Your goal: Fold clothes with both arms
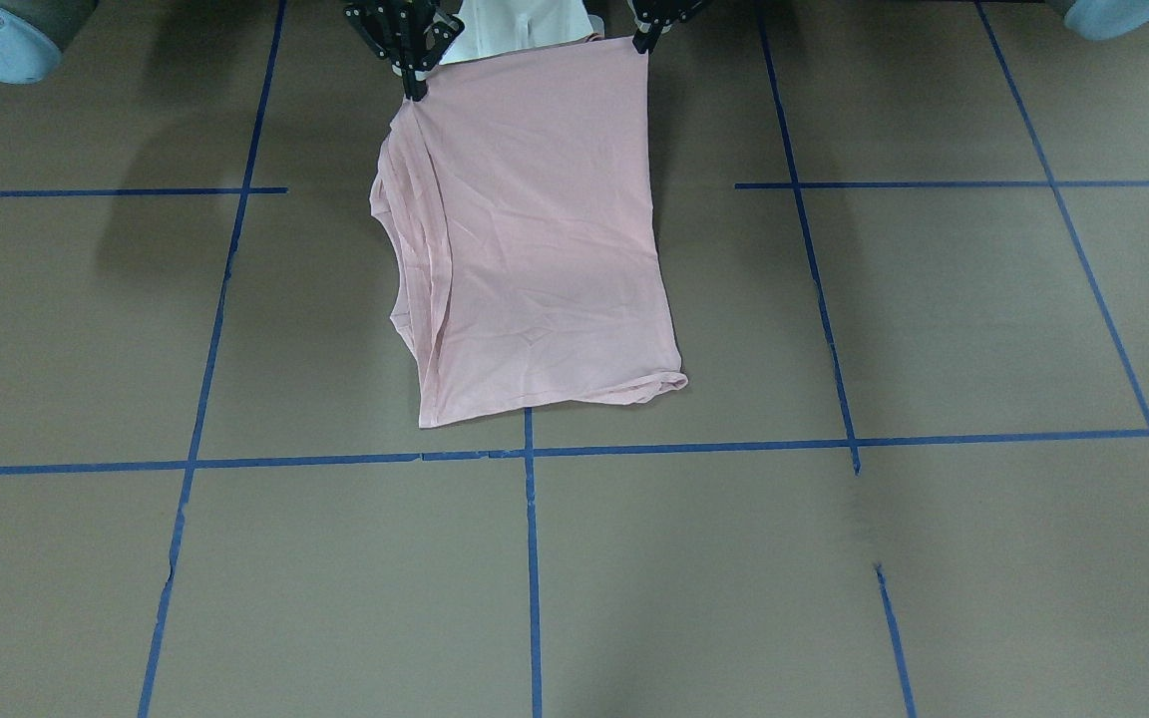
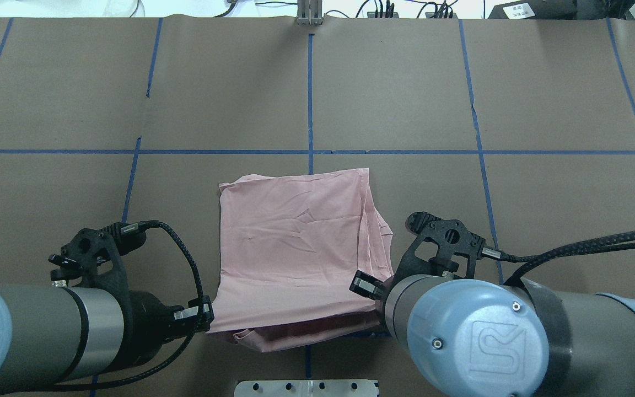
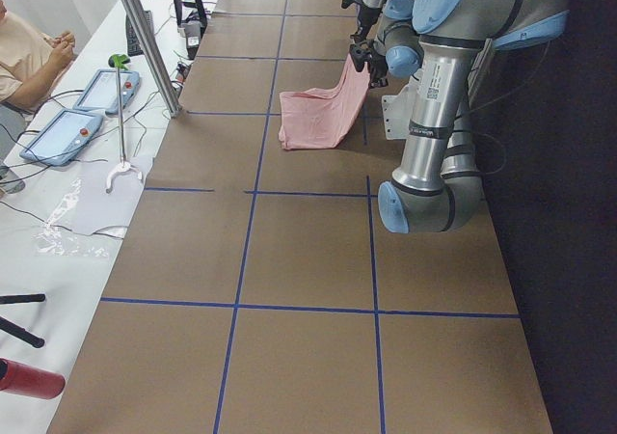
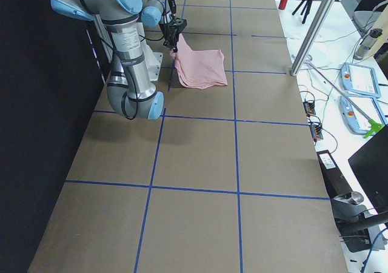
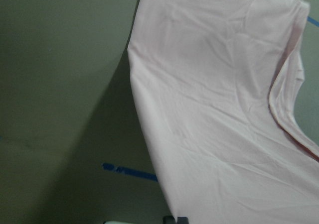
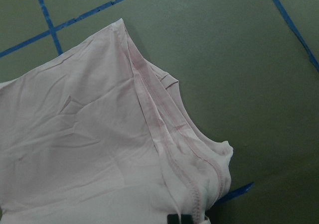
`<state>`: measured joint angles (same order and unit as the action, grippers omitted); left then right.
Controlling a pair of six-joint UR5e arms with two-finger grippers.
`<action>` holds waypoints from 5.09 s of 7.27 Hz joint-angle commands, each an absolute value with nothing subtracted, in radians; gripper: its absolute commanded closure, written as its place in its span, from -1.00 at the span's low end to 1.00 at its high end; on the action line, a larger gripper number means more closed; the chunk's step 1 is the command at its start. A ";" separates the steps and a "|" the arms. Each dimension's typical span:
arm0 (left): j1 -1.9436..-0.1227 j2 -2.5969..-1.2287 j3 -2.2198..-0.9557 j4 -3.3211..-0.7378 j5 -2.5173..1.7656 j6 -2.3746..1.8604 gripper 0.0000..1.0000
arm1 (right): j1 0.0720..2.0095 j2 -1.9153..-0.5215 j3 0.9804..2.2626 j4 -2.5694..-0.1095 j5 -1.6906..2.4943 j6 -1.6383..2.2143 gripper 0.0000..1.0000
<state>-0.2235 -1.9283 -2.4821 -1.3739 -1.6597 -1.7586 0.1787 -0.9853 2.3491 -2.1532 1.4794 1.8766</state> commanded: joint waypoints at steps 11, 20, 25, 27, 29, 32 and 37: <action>-0.696 -2.072 -1.658 -1.898 -1.699 -1.107 -1.00 | 0.572 -0.770 1.412 -1.480 1.632 1.389 -1.00; -0.817 -2.014 -1.903 -1.663 -1.899 -0.814 -1.00 | 0.808 -0.926 1.771 -1.753 1.984 0.918 -1.00; -1.167 -1.690 -1.942 -1.667 -2.158 -0.290 -1.00 | 1.198 -1.425 1.885 -1.778 2.195 0.255 -1.00; -1.186 -1.608 -1.855 -1.693 -2.151 -0.419 -1.00 | 1.241 -1.489 1.836 -1.784 2.183 0.252 -1.00; -1.311 -1.591 -1.800 -1.704 -2.161 -0.280 -1.00 | 1.412 -1.538 1.757 -1.775 2.236 0.125 -1.00; -1.618 -1.578 -1.599 -1.703 -2.288 0.030 -1.00 | 1.540 -1.656 1.758 -1.773 2.247 -0.046 -1.00; -1.625 -1.528 -1.615 -1.622 -2.355 0.038 -1.00 | 1.540 -1.666 1.758 -1.773 2.244 -0.034 -1.00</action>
